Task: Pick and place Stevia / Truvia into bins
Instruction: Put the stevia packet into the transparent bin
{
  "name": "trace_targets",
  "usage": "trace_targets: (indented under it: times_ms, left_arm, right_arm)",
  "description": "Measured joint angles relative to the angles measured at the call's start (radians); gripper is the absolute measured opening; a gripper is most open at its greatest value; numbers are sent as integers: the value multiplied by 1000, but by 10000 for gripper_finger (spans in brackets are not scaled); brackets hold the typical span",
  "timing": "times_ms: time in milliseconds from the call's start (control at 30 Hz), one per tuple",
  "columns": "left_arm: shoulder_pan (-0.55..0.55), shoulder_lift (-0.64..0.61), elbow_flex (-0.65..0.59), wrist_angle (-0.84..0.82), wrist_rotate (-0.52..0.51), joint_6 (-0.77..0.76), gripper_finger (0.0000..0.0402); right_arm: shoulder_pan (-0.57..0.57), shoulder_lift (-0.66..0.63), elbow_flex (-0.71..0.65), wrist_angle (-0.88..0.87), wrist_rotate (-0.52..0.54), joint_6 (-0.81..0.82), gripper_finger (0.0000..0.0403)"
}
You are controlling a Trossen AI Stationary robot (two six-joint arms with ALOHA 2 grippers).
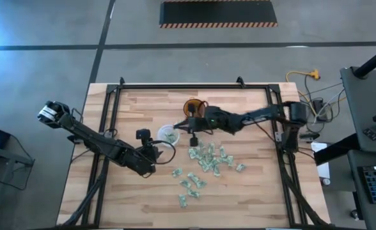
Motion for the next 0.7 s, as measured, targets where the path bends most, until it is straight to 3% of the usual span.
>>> trace_targets:
  times_ms: [367, 600, 700]
  left_arm:
    - [-50, -12, 0, -5, 6, -3, 185]
    - [-68, -13, 0, 3, 10, -3, 185]
    - [-69, -13, 0, 40, 74, -4, 185]
  right_arm:
    - [-7, 110, 179, -237, -1, 32, 15]
    - [-8, 92, 180, -314, -1, 6, 82]
    - [-9, 48, 180, -401, -2, -18, 113]
